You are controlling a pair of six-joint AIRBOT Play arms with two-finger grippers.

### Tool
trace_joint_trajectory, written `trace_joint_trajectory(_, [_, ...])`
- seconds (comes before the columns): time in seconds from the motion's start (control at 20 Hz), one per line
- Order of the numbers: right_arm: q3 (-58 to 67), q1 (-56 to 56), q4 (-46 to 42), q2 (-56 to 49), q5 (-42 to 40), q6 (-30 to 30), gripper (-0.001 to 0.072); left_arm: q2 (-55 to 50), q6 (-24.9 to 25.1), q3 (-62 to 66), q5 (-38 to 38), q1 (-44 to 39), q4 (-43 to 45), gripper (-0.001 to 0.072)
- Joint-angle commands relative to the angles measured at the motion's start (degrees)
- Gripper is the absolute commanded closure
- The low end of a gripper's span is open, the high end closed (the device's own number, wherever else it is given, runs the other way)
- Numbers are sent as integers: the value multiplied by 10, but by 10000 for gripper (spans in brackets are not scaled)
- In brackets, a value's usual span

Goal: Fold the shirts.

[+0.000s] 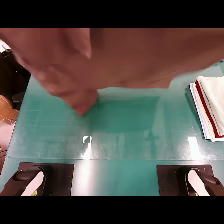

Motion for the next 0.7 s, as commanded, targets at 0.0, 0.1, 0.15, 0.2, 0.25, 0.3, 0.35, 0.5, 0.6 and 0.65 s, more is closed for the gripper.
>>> trace_joint_trajectory(0.0, [124, -57, -4, 24, 16, -5, 696, 26, -24, 146, 3, 1, 5, 684])
trace_joint_trajectory(0.1, [172, -92, -4, 22, 52, -5, 696, 26, -26, 185, 10, 1, 5, 685])
trace_joint_trajectory(0.15, [195, -105, -4, 15, 70, -5, 696, 26, -29, 189, 16, 1, 5, 684])
trace_joint_trajectory(0.2, [220, -115, -3, 5, 88, -5, 696, 26, -35, 189, 17, 1, 6, 685])
trace_joint_trajectory(0.25, [241, -117, -3, -8, 104, -5, 697, 22, -41, 188, 12, 1, 7, 685])
trace_joint_trajectory(0.3, [263, -116, -2, -26, 124, -3, 697, 16, -43, 181, 5, 1, 9, 685])
trace_joint_trajectory(0.35, [277, -116, 0, -43, 141, 5, 696, 7, -43, 172, -6, 1, 10, 685])
trace_joint_trajectory(0.5, [248, -116, 16, -87, 175, 16, 697, -40, -49, 122, -68, 1, 9, 685])
trace_joint_trajectory(0.6, [187, -116, 17, -120, 203, 16, 697, -86, -49, 75, -110, 1, 8, 684])
trace_joint_trajectory(0.65, [151, -116, 16, -139, 213, 16, 697, -110, -49, 51, -125, 1, 8, 684])
